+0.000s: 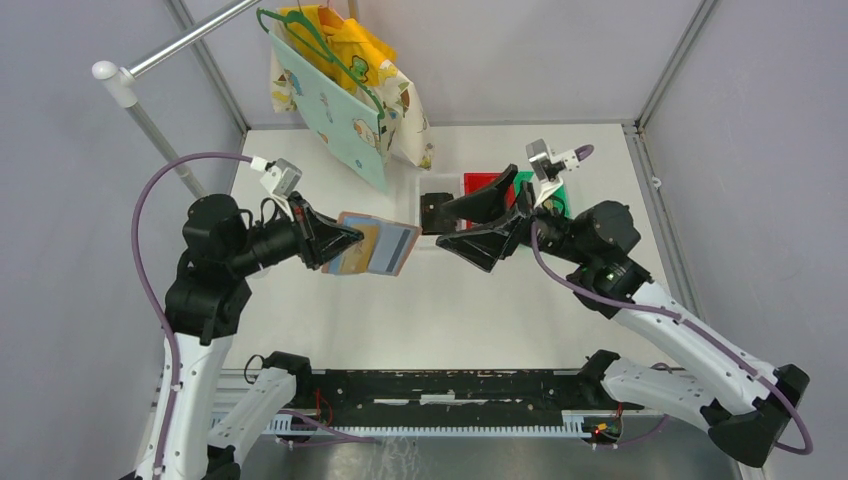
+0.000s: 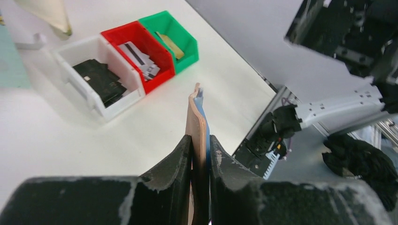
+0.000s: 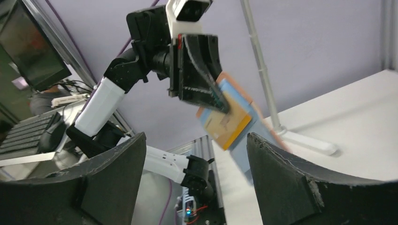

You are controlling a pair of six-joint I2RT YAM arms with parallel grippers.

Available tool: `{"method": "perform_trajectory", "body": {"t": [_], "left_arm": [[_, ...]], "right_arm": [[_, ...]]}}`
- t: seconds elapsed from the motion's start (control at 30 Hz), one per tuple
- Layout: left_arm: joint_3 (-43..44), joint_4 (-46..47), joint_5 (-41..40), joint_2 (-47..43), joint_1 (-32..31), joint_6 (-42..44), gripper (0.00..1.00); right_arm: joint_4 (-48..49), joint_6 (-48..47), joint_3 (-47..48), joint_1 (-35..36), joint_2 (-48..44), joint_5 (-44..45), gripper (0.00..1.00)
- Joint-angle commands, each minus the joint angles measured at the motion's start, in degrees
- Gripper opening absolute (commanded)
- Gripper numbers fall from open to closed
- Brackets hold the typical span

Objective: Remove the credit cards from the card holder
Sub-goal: Remove the credit card from the card holder.

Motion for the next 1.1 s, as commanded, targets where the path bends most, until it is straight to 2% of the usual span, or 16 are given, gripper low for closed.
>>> {"method": "perform_trajectory", "body": {"t": [0.0,0.23,0.4,0.67,0.83,0.97,1.07], "left_arm": [[0.29,4.07,-8.07,0.15,-0.13,-3.77,0.02],[1.09,7.17,-4.57,0.6,-0.16,-9.03,0.02],[1.88,8.2,0.8,0.87,-0.22,-11.98,0.02],[2.22,13.5,8.12,1.44,-0.13,-17.84,0.02],[2.14,15.0,9.61,1.75,-0.21,-19.62,0.02],[2.13,14.62,9.64,1.87,-0.15,-19.37,0.02],[2.29,14.73,9.62,1.92,-0.18,-19.52,0.02]], "right_arm": [[16.59,12.2,-8.35,2.5,2.48,-0.36,0.83],[27.01,16.73,-10.69,8.55,11.27,2.29,0.79],[35.71,21.73,-9.64,8.71,16.99,0.94,0.78],[40.5,25.44,-8.14,9.3,21.63,0.29,0.75],[45.41,27.6,-7.76,9.89,22.99,-0.02,0.73],[53.06,31.61,-7.42,9.98,24.74,-1.42,0.66],[56.64,33.58,-7.36,10.01,25.51,-2.0,0.56]]}}
